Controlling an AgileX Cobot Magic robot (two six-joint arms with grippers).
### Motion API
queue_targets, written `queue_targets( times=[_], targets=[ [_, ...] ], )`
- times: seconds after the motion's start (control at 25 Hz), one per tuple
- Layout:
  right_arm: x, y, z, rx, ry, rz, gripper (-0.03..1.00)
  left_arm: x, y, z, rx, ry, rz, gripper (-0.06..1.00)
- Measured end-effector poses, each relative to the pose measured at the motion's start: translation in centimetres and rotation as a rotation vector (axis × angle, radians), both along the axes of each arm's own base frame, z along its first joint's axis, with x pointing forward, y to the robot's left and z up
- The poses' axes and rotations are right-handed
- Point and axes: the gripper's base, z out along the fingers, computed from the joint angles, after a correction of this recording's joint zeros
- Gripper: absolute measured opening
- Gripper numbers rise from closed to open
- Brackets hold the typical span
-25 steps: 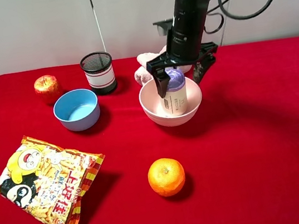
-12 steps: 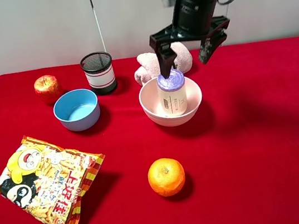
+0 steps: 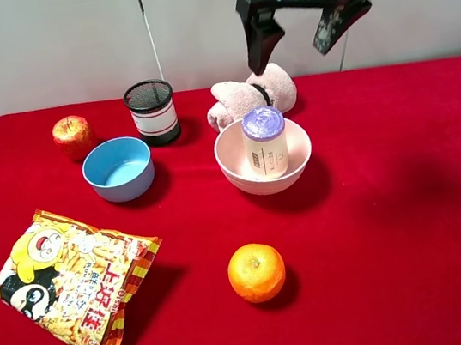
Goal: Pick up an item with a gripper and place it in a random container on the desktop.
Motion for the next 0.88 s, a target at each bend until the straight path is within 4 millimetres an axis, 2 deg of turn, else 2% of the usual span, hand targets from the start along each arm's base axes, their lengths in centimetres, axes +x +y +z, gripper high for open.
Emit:
queue_targets(
  times=[0.08,0.56,0.68,0.88],
  targets=[
    [-0.7,-0.4,1.5,0.02,-0.035,0.0,0.69,0.0,0.0,0.0,0.0,0.0,0.0,1.0],
    [-2.9,-1.7,5.4,0.074,-0.125,-0.006,0.69,0.0,0.0,0.0,0.0,0.0,0.0,1.0],
    [-3.8,-2.2,5.4,0.072,-0.121,-0.006,0.69,0.0,0.0,0.0,0.0,0.0,0.0,1.0],
    [-6.2,-3.5,4.2,0.048,-0.076,-0.011,0.69,0.0,0.0,0.0,0.0,0.0,0.0,1.0]
  ],
)
